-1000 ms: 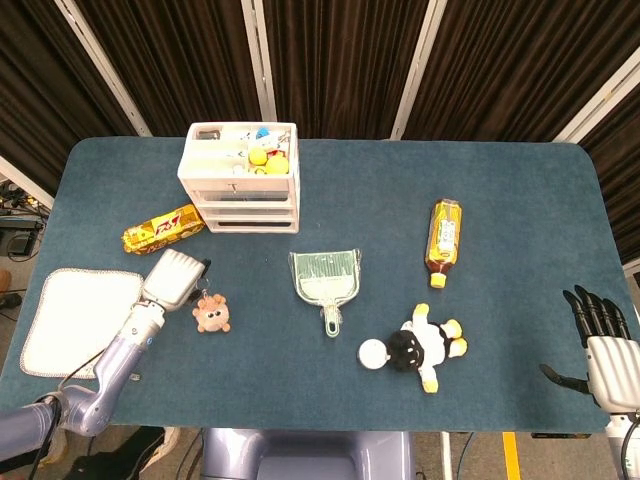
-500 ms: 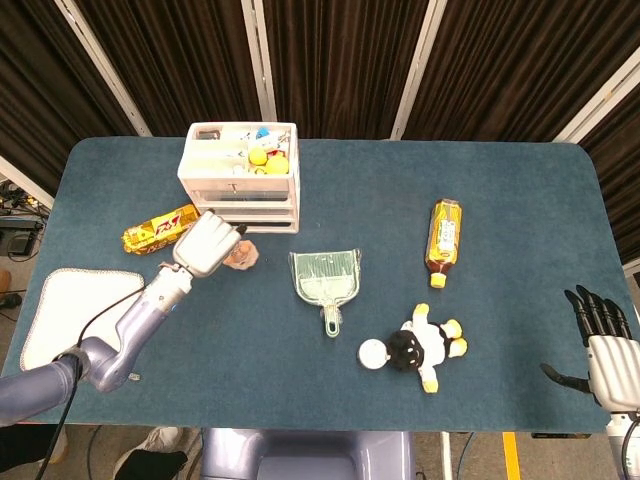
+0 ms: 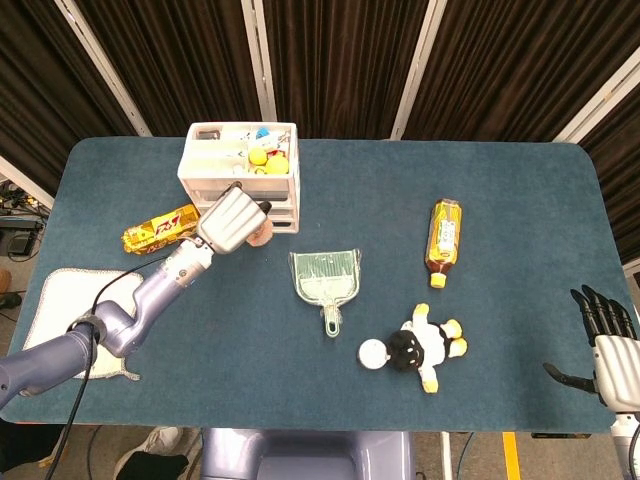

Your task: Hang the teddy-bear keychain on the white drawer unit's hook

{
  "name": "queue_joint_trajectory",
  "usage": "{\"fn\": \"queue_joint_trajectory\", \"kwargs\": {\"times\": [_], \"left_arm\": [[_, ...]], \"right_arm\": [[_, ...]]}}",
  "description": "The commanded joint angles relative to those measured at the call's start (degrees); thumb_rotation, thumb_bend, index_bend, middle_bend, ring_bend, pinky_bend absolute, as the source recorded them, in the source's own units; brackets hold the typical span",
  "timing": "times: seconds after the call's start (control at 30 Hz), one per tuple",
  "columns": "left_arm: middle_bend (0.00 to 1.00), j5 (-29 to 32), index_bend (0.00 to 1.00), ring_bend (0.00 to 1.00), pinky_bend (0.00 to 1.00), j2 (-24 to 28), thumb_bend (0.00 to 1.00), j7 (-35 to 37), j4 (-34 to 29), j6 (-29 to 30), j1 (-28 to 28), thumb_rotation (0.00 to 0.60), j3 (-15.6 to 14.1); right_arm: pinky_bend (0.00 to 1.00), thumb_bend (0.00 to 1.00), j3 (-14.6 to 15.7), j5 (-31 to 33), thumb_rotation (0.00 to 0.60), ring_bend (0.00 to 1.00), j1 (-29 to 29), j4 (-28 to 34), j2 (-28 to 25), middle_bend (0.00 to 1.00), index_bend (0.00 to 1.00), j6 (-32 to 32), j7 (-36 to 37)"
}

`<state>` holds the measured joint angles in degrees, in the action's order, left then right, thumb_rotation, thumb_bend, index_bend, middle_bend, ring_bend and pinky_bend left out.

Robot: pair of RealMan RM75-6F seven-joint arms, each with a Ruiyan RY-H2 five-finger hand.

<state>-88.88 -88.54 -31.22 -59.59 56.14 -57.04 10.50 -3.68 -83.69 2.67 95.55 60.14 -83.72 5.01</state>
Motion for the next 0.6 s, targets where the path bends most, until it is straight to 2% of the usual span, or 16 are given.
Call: {"fn": "queue_joint_trajectory", "kwargs": {"times": [0.03, 0.33, 0.6], "left_arm": [[0.99, -1.1, 0.52, 0.86, 0.72, -0.26, 0.24, 0.96, 1.74, 0.07, -1.08, 0.6, -0.38], [0.98, -4.13, 0.53, 0.86, 0.72, 0.56, 0.24, 4.24, 5.01, 1.82, -3.13, 0.6, -1.54], [0.98, -4.74, 0.53, 0.86, 0.72, 2.8, 0.24, 5.16, 5.08, 2.89, -3.26, 0.6, -2.1]], "right_arm": [[0.0, 0.0, -0.05, 0.12, 0.6, 0.0, 0.05, 0.04, -0.05, 0.0, 0.0, 0.13, 0.11], [0.0, 0.0, -0.12, 0.34, 0.6, 0.0, 0.08, 0.29, -0.04, 0.0, 0.0, 0.28, -0.08], [0.0, 0.0, -0.01, 0.25, 0.6, 0.0, 0.06, 0.29, 0.06, 0.0, 0.0, 0.31, -0.38]]}}
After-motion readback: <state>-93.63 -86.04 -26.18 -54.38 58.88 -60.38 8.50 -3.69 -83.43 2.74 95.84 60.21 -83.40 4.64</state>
